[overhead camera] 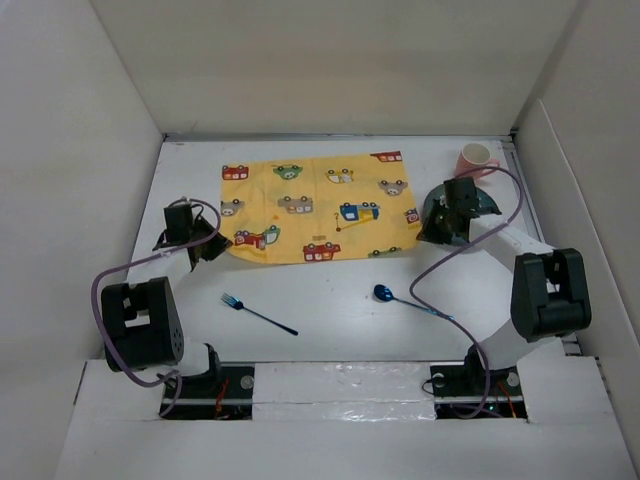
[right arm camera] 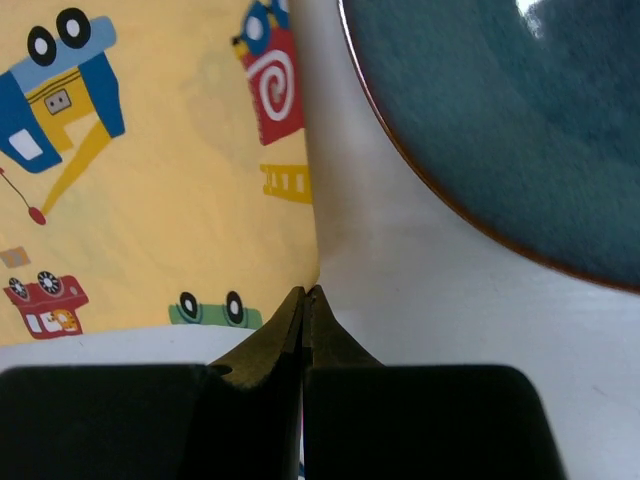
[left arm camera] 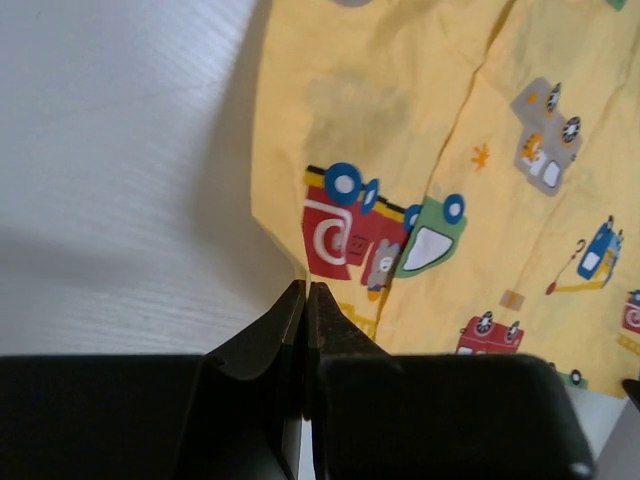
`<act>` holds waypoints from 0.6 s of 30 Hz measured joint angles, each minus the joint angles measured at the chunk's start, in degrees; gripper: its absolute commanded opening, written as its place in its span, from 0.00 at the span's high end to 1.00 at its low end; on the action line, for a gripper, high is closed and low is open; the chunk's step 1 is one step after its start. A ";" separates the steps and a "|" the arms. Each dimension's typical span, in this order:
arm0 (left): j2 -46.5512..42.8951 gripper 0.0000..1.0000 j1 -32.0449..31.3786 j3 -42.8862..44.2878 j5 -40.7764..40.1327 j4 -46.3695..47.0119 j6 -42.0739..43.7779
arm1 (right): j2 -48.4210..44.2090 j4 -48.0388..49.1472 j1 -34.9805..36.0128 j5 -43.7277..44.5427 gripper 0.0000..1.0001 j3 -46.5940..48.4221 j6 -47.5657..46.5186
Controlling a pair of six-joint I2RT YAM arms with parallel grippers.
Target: Set the dinner table for one person
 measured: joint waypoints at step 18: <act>-8.15 0.89 0.00 -4.26 -3.17 -10.29 3.54 | -15.02 -3.34 -1.81 1.79 1.00 -13.57 -1.29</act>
